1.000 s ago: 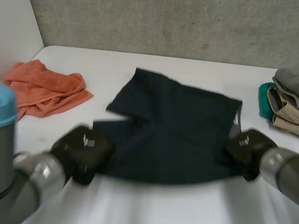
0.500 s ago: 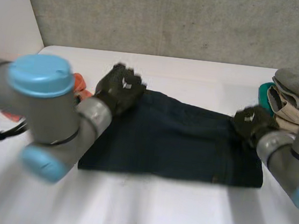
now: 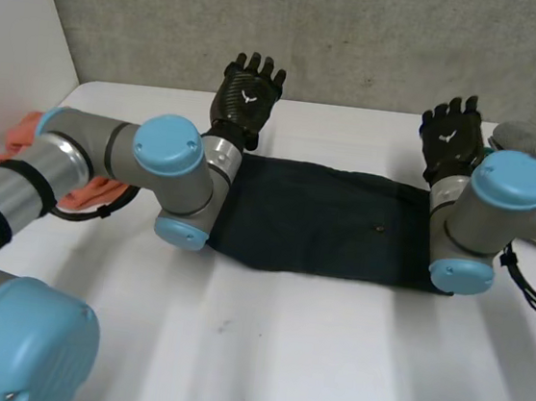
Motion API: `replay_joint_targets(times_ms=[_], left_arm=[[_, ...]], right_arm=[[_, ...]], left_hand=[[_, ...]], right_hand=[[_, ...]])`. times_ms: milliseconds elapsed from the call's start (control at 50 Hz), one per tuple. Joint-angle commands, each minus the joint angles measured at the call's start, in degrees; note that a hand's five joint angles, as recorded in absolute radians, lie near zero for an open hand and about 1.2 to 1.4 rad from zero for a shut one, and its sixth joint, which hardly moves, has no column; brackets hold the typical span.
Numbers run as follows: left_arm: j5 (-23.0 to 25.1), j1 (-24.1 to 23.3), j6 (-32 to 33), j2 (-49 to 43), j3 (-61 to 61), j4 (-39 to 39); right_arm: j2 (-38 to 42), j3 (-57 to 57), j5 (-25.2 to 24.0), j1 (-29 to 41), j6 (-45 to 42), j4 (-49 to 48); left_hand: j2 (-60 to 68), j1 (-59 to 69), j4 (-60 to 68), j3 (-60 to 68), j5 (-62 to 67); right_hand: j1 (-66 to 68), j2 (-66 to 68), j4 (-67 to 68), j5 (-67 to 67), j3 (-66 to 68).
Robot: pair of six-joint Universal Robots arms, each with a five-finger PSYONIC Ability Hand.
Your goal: Fold the laundry.
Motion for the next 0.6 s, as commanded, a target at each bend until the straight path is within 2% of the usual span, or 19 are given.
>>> replay_joint_targets(times_ms=[20,100,220,300,380,520,560,580,600], left_arm=[[-0.08,0.37,-4.55,14.38,-16.09,-0.17],[0.27,0.72,-8.68,23.25,-26.20,-0.52],[1.32,0.81,-17.73,32.14,-38.07,-2.98],[5.01,0.81,-22.57,34.52,-42.47,-5.97],[8.44,0.81,-25.12,35.22,-44.67,-8.34],[9.15,1.16,-25.39,35.22,-45.55,-8.96],[9.15,1.25,-25.39,35.14,-45.55,-8.96],[9.15,1.25,-25.39,35.05,-45.55,-8.96],[9.15,1.25,-25.39,35.05,-45.55,-8.96]], right_arm=[[-16.34,11.46,-3.77,-0.49,8.74,9.27],[-20.39,15.59,-7.20,-1.80,13.04,19.38],[-21.36,20.33,-11.32,-7.51,21.12,31.24],[-21.27,23.50,-15.45,-8.48,22.19,30.30],[-20.57,25.35,-17.57,-9.27,22.54,26.97],[-14.52,24.65,-17.57,-9.01,21.75,20.81],[-13.45,24.48,-17.49,-8.92,21.57,20.19],[-12.93,24.39,-17.40,-9.01,21.40,19.83],[-11.96,24.13,-17.14,-9.27,20.96,19.13]], left_hand=[[-1.99,-1.08,-1.64,-2.16,-2.74],[-1.99,-1.08,-1.64,-2.16,-2.74],[-1.99,-1.08,-1.64,-2.16,-2.74],[-1.78,-0.87,-1.42,-1.95,-2.53],[-1.61,-0.70,-1.25,-1.78,-2.36],[-1.78,-0.86,-1.42,-1.94,-2.53],[-1.78,-0.86,-1.42,-1.94,-2.53],[-1.78,-0.86,-1.42,-1.94,-2.53],[-1.78,-0.86,-1.42,-1.94,-2.53]], right_hand=[[-2.77,-2.33,-2.13,-2.45,-2.02],[-2.77,-2.33,-2.13,-2.45,-2.02],[13.61,14.05,14.25,13.93,14.36],[13.97,14.41,14.61,14.29,14.72],[13.97,14.41,14.61,14.29,14.72],[15.97,16.41,16.61,16.29,16.72],[24.84,25.28,25.48,25.16,25.59],[36.39,36.83,37.03,36.71,37.14],[66.92,67.36,67.56,67.24,67.67]])
